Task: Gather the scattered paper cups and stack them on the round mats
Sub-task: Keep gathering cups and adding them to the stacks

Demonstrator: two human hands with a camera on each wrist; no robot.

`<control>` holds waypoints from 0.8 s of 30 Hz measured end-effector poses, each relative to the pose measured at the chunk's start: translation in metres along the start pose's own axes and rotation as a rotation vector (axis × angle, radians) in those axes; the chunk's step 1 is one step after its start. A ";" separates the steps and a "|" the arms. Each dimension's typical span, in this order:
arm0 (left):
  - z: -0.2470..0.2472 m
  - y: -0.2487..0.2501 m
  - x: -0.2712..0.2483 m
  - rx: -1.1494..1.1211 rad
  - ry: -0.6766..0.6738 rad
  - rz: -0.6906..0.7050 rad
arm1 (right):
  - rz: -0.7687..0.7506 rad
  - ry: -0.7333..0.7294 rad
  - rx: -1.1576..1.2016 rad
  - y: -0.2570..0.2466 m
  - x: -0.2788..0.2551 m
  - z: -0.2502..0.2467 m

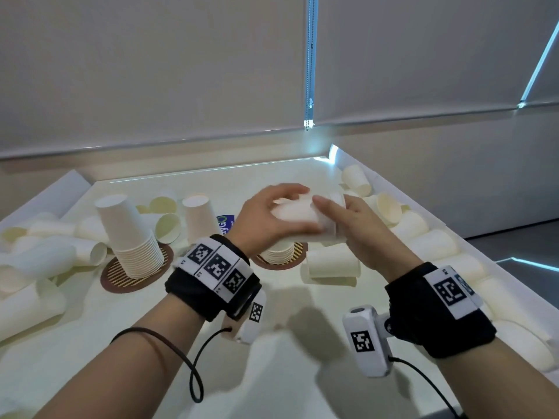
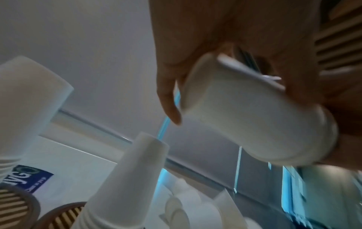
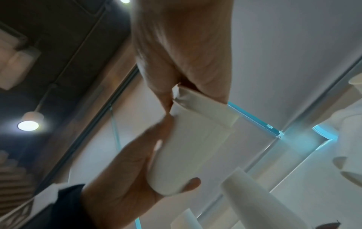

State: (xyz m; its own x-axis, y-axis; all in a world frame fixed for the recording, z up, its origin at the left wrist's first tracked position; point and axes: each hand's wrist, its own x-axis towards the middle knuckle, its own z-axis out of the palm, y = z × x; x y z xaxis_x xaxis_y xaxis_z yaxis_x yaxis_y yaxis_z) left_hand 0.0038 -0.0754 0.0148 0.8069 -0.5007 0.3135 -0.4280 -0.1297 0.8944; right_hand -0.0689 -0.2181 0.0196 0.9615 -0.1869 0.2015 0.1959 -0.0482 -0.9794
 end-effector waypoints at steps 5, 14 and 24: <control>0.002 0.000 0.004 -0.383 0.056 -0.371 | 0.043 0.059 0.076 0.008 0.001 0.012; -0.025 0.003 0.041 0.049 0.599 -0.114 | 0.167 0.244 -0.783 0.015 0.007 -0.022; 0.010 -0.052 0.061 0.789 0.010 -0.244 | 0.604 0.016 -0.909 0.066 0.005 -0.023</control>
State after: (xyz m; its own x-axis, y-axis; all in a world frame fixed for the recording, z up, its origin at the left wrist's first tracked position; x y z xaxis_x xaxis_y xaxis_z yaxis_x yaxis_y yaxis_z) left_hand 0.0712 -0.1078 -0.0155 0.9163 -0.3732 0.1455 -0.3972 -0.7988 0.4518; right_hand -0.0559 -0.2445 -0.0444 0.8471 -0.4360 -0.3040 -0.5300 -0.6499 -0.5447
